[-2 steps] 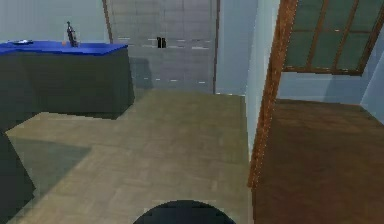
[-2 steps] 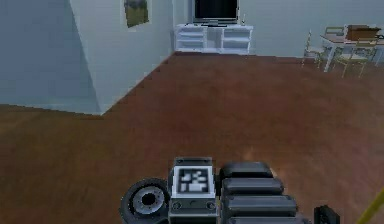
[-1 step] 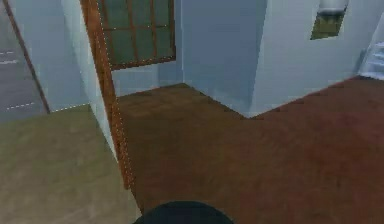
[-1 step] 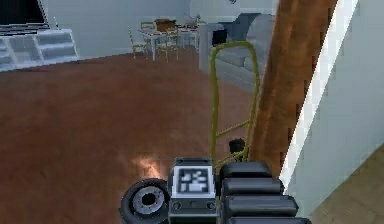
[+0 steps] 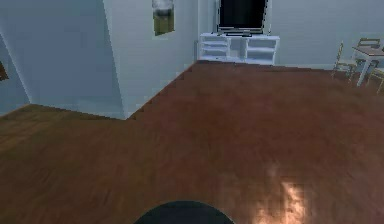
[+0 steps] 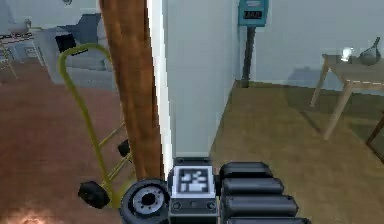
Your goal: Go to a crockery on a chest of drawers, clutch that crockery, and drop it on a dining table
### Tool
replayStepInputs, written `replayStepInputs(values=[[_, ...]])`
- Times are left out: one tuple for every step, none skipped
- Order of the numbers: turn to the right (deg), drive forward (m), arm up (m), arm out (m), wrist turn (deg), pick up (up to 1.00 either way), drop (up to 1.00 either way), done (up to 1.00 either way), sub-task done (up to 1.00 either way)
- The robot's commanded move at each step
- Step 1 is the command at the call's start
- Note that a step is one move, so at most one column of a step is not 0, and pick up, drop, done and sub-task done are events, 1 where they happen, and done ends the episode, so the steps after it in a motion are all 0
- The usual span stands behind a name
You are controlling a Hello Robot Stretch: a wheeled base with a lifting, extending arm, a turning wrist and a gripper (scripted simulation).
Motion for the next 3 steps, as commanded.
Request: replayStepInputs(values=[[0.0, 0.45, 0.0, 0.0, 0.0, 0.0, 0.0, 0.0, 0.0], [33.0, 0.0, 0.0, 0.0, 0.0, 0.0, 0.0, 0.0, 0.0], [0.0, 0.05, 0.0, 0.0, 0.0, 0.0, 0.0, 0.0, 0.0]])
